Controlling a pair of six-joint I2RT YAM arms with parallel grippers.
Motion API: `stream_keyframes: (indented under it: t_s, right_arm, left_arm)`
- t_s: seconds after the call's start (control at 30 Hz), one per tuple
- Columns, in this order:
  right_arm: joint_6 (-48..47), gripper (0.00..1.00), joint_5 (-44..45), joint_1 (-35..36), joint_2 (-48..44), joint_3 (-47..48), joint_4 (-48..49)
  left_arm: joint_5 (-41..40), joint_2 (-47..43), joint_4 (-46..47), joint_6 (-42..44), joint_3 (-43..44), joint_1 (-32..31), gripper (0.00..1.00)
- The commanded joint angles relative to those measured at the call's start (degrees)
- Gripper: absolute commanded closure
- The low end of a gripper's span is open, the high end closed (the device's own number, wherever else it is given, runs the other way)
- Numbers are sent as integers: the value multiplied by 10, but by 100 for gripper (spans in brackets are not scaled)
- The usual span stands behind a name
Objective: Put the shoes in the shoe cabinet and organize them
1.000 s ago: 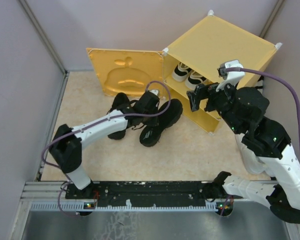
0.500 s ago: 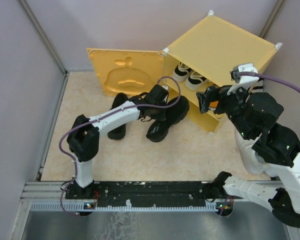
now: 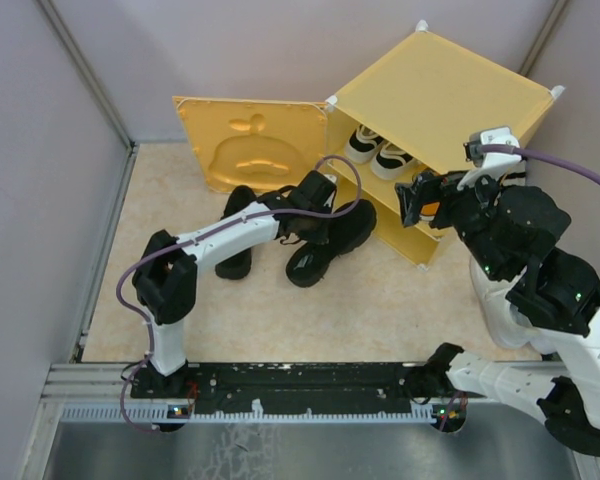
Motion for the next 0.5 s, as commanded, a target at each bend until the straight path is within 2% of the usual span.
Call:
stream_keyframes:
  t_s: [0.0,0.1,0.27,0.4,0.47]
  right_arm:
    - [-11,2,15,-2,-9,13,12]
    - [-9,2,15,-2,-11,12,13]
    - [-5,2,19,-2,-18,12,7]
    - [0,2,20,-2,-21,7,3]
    - [1,2,21,-2,-21,5,2]
  left_arm:
    - [-25,-6,17,11,28,3,100]
    - [-23,9,25,17,46,9,100]
    - [-17,51,37,32,90,19,76]
    - [-18,66,84,44,105,22,67]
    - [-24,63,126,55,93,22,55]
